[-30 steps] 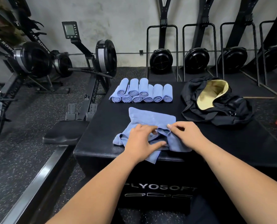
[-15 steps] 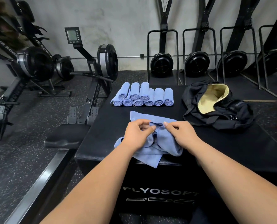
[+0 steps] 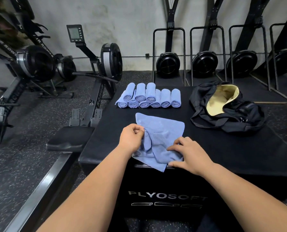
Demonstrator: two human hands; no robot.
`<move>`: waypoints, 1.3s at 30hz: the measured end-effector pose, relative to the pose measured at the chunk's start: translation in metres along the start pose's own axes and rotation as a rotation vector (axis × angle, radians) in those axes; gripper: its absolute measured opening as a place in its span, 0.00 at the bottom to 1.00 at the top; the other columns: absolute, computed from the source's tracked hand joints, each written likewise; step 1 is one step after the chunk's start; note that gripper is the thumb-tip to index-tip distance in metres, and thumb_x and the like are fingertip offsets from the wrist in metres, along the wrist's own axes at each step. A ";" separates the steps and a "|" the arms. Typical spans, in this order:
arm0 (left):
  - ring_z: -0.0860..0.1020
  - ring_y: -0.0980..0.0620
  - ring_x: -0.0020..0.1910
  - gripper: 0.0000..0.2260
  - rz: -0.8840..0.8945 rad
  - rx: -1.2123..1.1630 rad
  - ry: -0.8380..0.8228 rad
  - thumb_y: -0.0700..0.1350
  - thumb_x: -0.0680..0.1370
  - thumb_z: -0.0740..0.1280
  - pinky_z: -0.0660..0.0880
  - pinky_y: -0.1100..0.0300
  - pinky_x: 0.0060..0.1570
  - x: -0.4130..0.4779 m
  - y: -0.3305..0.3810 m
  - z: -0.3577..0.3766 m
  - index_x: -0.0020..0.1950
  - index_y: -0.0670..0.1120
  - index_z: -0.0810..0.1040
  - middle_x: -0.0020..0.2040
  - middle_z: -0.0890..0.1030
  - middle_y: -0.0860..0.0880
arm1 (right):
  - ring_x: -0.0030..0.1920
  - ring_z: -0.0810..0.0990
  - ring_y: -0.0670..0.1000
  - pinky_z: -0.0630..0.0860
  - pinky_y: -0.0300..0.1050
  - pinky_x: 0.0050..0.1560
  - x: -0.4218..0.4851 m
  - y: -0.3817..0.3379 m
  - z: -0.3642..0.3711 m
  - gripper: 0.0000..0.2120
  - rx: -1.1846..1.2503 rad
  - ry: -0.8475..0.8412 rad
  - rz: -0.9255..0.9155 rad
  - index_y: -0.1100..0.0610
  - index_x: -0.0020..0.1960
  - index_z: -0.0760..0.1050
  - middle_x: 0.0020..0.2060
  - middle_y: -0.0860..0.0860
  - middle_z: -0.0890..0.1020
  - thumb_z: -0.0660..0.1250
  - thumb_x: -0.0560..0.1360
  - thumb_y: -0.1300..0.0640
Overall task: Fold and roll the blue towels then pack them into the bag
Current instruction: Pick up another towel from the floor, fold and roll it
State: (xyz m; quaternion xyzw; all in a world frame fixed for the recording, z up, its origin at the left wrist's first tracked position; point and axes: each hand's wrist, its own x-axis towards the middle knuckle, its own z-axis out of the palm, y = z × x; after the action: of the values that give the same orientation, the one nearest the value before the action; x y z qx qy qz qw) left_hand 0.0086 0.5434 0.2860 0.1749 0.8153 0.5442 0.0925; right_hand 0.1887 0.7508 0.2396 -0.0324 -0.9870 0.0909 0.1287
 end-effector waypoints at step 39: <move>0.82 0.53 0.38 0.09 -0.253 -0.478 0.077 0.38 0.78 0.76 0.77 0.60 0.36 0.123 -0.004 -0.022 0.56 0.47 0.83 0.47 0.86 0.46 | 0.46 0.81 0.52 0.73 0.47 0.45 0.094 0.059 -0.003 0.08 0.430 0.366 0.854 0.46 0.44 0.84 0.37 0.41 0.83 0.70 0.79 0.45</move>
State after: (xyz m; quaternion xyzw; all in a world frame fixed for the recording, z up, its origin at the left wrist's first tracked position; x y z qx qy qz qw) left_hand -0.1129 0.5706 0.2959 0.0239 0.6819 0.7117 0.1673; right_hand 0.1008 0.8174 0.2544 -0.4208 -0.8060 0.3294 0.2545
